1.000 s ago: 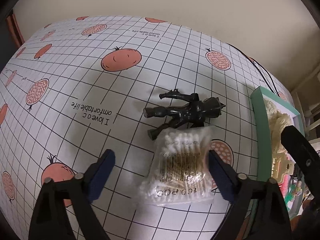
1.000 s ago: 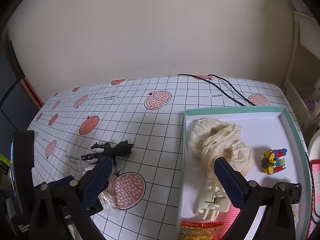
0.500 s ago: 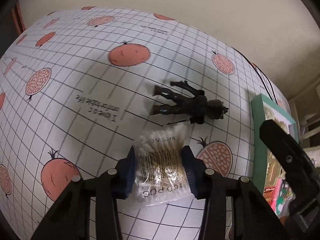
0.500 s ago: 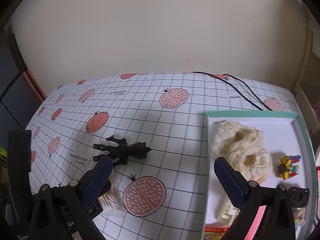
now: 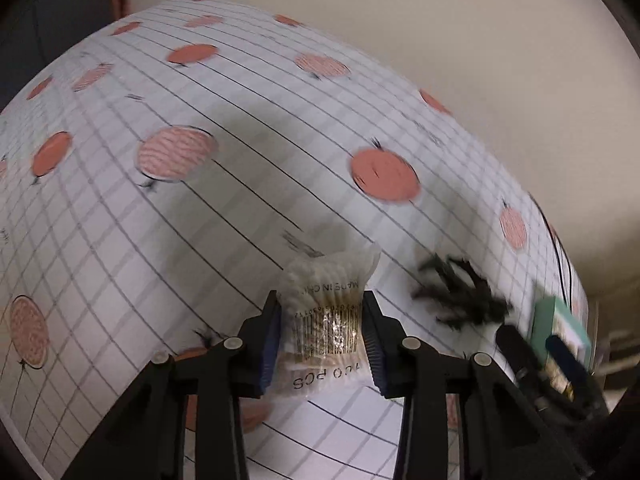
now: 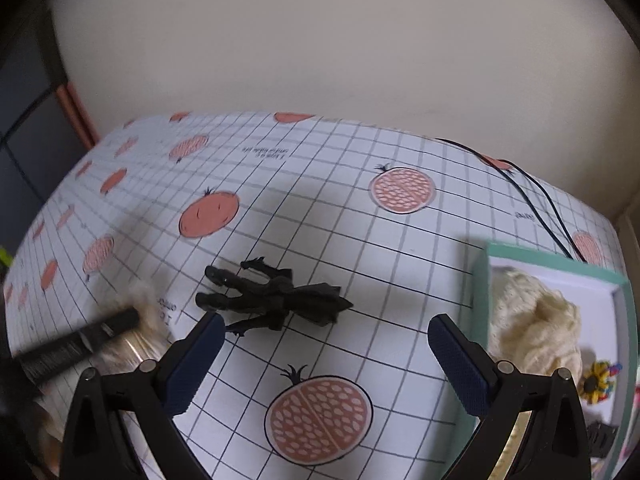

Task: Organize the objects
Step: 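Lift the swab bag with the left gripper while the right closes on the black figure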

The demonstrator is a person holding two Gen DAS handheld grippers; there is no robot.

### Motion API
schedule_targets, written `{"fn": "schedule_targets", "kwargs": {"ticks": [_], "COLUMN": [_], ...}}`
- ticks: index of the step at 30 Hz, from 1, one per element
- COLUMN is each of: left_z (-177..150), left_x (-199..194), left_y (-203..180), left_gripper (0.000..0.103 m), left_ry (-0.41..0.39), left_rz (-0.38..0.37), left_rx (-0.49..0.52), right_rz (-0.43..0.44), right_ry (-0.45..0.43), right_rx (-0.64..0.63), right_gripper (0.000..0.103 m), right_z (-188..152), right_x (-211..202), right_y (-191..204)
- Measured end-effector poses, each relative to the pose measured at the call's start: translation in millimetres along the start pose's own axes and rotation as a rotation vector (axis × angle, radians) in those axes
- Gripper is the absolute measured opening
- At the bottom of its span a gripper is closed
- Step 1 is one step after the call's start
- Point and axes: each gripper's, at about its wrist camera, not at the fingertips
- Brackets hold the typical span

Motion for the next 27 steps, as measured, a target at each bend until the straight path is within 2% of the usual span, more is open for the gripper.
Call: {"fn": "schedule_targets", "kwargs": {"ticks": [5, 13, 20, 23, 24, 27], "left_z": [8.7, 15.1, 11.8, 11.2, 11.1, 11.7], "left_x": [-8.8, -4.3, 3.4, 5.2, 5.7, 9.0], "left_y": [16.6, 13.1, 14.3, 13.6, 14.0, 12.8], "left_gripper": [0.040, 0.040, 0.040, 0.040, 0.041, 0.060], "left_ry": [-0.028, -0.035, -0.008, -0.001, 0.000, 0.006], "left_rz": [-0.022, -0.029, -0.024, -0.027, -0.028, -0.026], "left_rx": [-0.072, -0.086, -0.081, -0.077, -0.082, -0.080], "right_rz": [-0.009, -0.019, 0.000, 0.010, 0.011, 0.022], "right_ry": [0.027, 0.076, 0.094, 0.099, 0.097, 0.088], "right_rx": [-0.086, -0.159, -0.122, -0.100, -0.093, -0.073], "right_gripper": [0.103, 0.103, 0.102, 0.097, 0.091, 0.085], "right_z": [5.1, 13.0, 11.4, 10.7, 10.4, 10.0], "right_x": [10.2, 31.6, 45.1, 48.0, 48.1, 47.2], "right_y": [11.2, 22.5, 16.1, 12.8, 11.9, 11.3]}}
Point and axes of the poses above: each gripper's, at about its wrist camera, not at the fingertips, and x roughly the way its jaws point, y to its left, z to its top, and after that the axes turned 4 degrees about z, right-handed
